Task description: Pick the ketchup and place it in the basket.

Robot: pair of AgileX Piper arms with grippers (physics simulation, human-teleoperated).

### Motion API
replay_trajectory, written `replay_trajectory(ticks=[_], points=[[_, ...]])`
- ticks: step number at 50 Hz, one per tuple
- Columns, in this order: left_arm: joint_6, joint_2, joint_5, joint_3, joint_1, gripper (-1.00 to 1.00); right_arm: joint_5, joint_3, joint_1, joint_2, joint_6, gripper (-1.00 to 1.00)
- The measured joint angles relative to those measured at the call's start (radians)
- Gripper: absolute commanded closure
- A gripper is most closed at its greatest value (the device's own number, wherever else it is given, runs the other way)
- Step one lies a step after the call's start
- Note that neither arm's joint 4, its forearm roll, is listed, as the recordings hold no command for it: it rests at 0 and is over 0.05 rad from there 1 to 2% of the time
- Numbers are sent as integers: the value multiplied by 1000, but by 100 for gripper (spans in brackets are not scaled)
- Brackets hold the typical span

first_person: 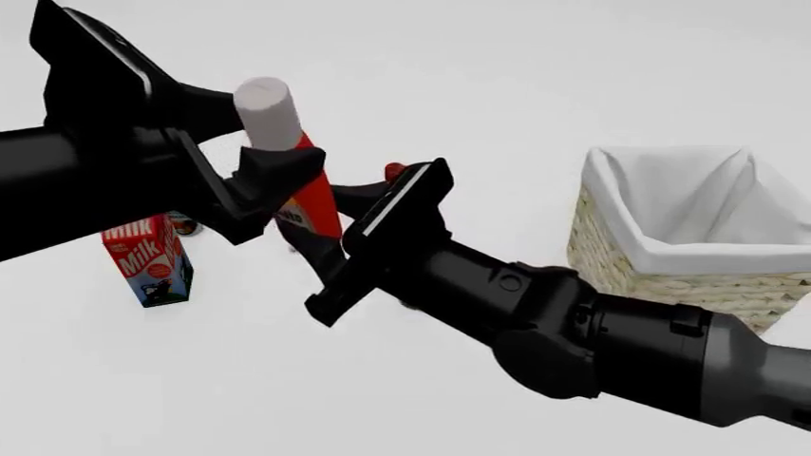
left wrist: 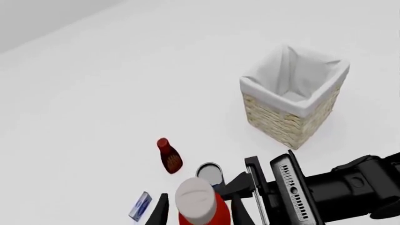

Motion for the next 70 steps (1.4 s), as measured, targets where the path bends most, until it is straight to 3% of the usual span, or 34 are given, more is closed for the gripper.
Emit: replay_trajectory(ticks=[16, 30, 70], points=[[-25, -33, 32, -47, -15, -100, -4, 9, -17, 4, -6, 100], [-39, -66, 41, -51, 27, -100, 11, 3, -52, -8, -4, 100], [-111, -149, -134, 177, 199, -100, 140, -80, -288, -73, 19, 100]])
